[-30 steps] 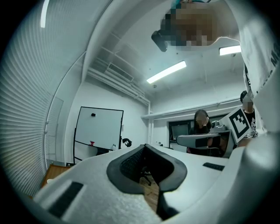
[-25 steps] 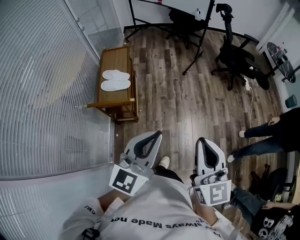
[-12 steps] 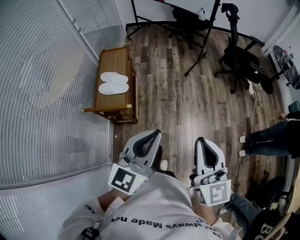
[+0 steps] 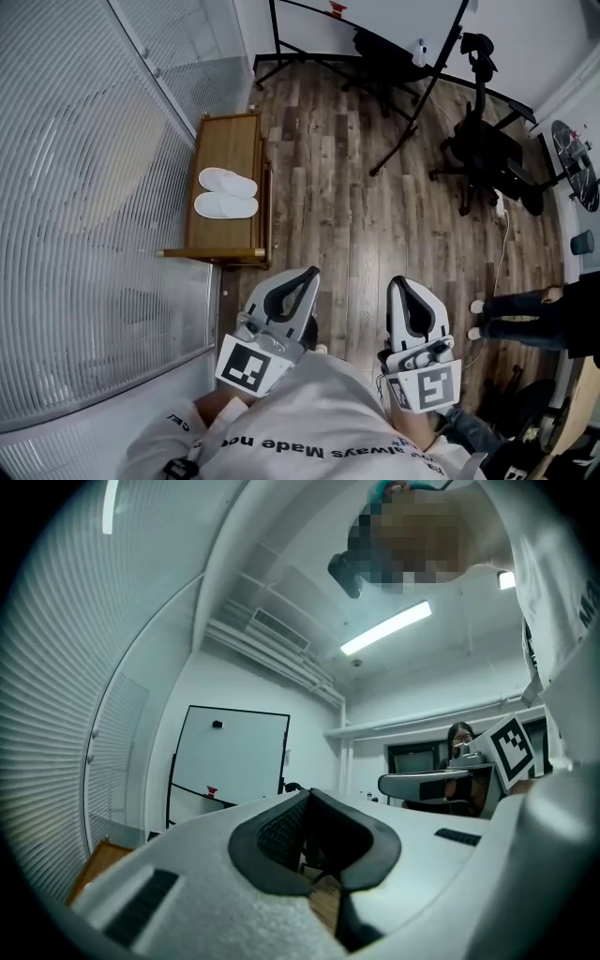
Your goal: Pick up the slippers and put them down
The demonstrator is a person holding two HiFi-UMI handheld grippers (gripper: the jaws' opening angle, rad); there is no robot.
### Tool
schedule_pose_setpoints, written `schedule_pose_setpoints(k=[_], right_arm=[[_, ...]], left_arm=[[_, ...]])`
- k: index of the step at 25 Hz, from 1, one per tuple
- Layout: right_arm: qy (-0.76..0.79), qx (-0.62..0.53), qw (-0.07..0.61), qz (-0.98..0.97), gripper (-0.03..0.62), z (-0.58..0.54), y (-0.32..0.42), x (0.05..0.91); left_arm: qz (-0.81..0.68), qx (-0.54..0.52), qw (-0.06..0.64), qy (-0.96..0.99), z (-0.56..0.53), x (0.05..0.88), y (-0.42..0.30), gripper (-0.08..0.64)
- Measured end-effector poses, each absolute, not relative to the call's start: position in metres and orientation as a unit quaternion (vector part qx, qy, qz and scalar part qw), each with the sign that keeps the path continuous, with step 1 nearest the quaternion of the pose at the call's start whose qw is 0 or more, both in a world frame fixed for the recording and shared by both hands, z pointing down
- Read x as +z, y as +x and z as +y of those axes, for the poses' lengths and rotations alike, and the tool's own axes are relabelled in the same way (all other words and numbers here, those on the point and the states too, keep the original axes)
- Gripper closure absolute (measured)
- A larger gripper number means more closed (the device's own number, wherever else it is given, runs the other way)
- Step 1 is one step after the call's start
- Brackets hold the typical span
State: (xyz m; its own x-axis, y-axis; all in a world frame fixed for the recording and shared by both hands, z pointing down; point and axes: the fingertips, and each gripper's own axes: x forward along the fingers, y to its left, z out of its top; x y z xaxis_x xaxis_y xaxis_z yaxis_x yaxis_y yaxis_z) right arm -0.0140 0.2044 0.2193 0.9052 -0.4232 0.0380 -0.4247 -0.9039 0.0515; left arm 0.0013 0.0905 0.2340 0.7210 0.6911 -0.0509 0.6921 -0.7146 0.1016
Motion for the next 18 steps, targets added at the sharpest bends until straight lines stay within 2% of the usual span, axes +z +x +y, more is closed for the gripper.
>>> schedule_pose_setpoints(k=[7, 18], right_arm=[[0.971, 0.012, 0.041, -0.235, 0.577, 0.161, 0.066, 0.208], [0.946, 0.017, 0.038, -0.32, 0.577, 0.103, 0.155, 0.218]], left_arm=[[0.367, -0.002, 0.05, 0.929, 0.048, 0.228, 0.077, 0.548], [0.289, 0.007, 0.053, 0.956, -0.002, 0.24, 0.142, 0.548]])
